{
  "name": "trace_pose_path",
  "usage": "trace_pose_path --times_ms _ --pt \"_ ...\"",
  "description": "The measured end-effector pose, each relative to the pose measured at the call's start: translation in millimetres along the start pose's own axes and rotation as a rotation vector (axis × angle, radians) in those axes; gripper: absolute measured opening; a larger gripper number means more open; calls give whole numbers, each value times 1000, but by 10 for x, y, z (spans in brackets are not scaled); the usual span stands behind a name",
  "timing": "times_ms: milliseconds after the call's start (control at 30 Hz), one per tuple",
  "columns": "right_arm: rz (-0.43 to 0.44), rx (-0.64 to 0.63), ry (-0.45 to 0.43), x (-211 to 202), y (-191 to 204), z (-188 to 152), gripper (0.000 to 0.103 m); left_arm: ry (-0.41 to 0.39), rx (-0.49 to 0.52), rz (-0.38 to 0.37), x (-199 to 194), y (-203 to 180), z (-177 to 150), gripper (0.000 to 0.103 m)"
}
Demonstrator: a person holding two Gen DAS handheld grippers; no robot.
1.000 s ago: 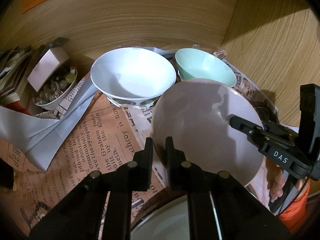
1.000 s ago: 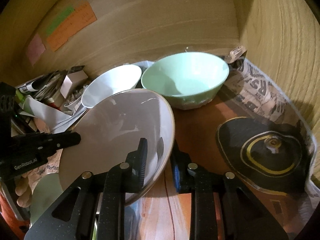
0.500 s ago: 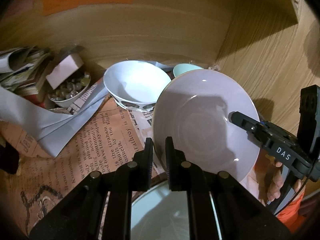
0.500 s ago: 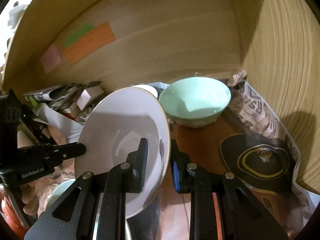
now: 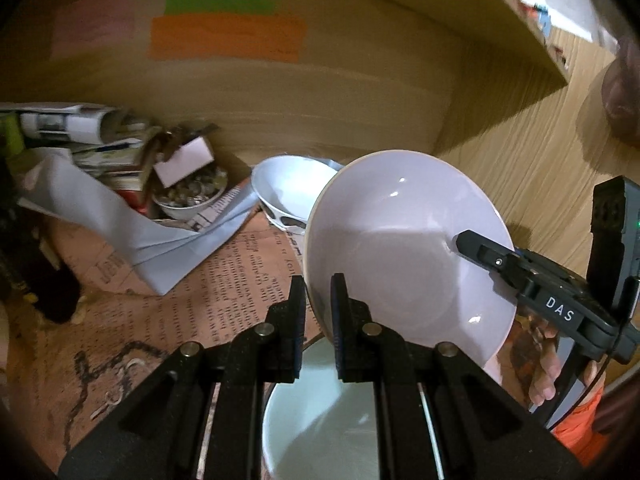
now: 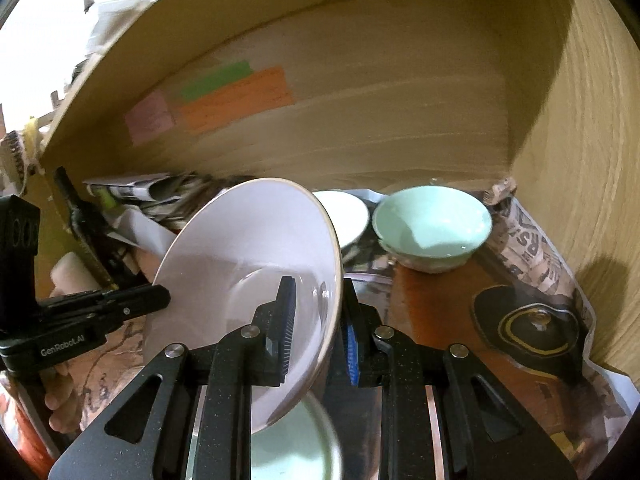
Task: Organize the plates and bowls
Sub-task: 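Lift the beige bowl with both grippers and carry it beside the plate stack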
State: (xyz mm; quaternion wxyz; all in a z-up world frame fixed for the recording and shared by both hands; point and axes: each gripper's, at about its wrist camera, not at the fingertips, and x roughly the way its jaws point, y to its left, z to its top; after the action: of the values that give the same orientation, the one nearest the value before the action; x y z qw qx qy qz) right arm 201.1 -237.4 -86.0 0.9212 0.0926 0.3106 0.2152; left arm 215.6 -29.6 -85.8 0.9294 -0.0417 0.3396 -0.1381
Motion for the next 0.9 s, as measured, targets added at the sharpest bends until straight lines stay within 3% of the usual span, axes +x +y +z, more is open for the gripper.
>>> trace_pose_path --times_ms 433,900 --pt "77 -63 -17 -114 531 -60 19 -82 -50 53 -634 296 -261 11" --pt "170 -111 27 -46 1030 -258 19 -145 -104 128 -1182 699 -678 11"
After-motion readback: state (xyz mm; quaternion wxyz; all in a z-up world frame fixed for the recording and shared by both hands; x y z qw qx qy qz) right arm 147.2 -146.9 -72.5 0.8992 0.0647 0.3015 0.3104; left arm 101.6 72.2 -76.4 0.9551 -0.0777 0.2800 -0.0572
